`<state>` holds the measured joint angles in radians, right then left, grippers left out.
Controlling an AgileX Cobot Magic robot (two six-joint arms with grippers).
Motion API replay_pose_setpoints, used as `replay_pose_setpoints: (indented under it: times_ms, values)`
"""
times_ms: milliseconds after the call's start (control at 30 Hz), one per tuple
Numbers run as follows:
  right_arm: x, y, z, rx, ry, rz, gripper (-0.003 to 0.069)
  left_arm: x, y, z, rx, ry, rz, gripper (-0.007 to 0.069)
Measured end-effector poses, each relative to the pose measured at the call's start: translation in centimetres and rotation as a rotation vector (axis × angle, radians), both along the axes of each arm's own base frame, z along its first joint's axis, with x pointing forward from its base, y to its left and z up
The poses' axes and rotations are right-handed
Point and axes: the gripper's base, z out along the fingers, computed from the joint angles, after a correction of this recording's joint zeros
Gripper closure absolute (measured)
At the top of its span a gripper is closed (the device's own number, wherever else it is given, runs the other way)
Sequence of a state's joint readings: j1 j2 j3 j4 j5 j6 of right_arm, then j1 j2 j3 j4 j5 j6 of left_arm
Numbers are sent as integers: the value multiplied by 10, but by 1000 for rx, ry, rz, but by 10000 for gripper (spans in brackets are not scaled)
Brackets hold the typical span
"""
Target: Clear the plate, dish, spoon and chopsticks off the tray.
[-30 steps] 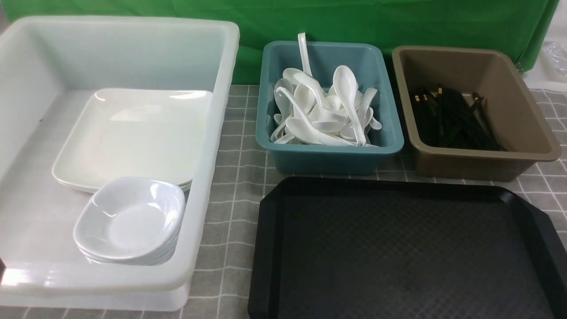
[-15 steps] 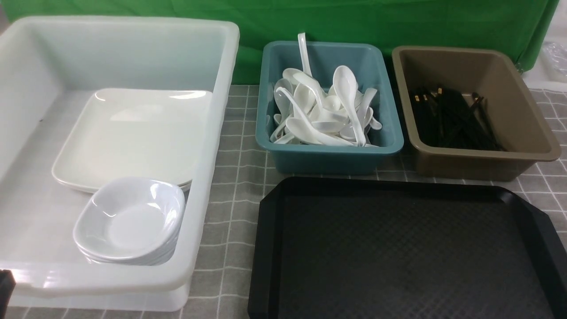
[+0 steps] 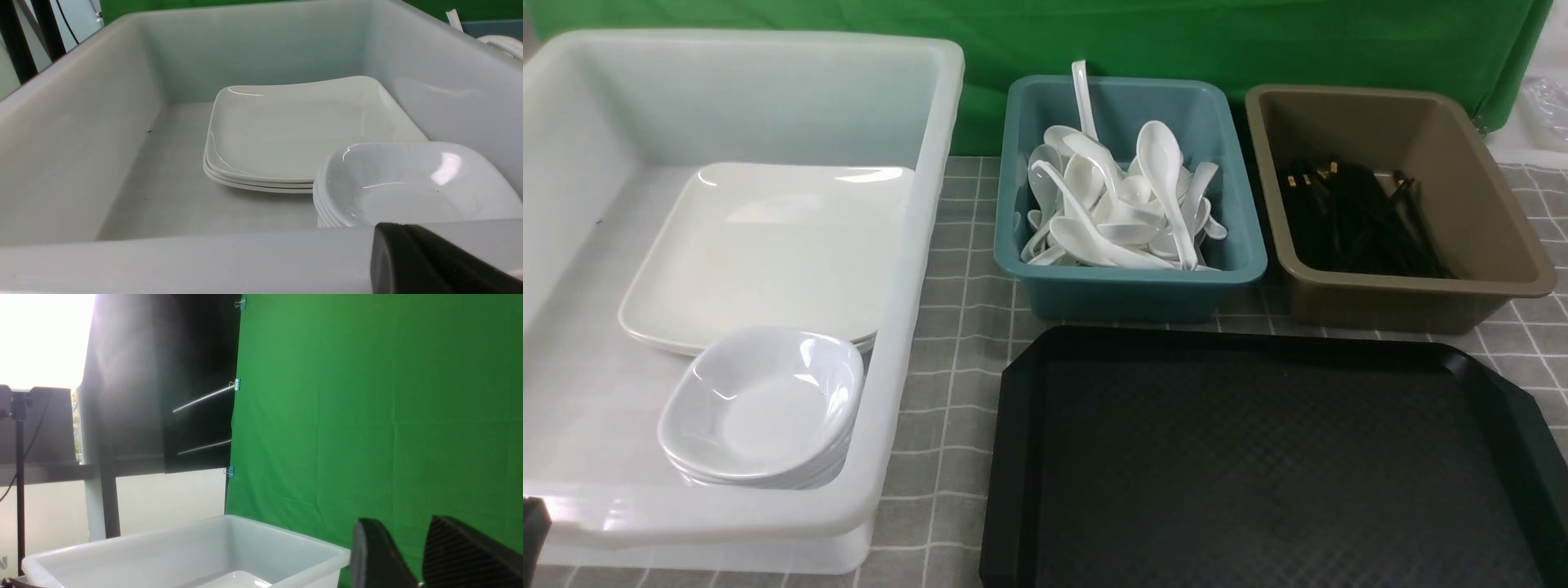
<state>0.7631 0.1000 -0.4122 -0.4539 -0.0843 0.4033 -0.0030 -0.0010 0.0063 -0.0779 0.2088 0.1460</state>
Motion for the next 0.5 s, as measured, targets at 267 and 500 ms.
replay_pose_setpoints:
  times_ms: [267, 500]
  values:
    - [0, 1, -1, 20, 19, 20, 421, 0, 0, 0, 0, 0, 0, 622]
    - [2, 5, -10, -37, 27, 19, 421, 0, 0, 0, 0, 0, 0, 622]
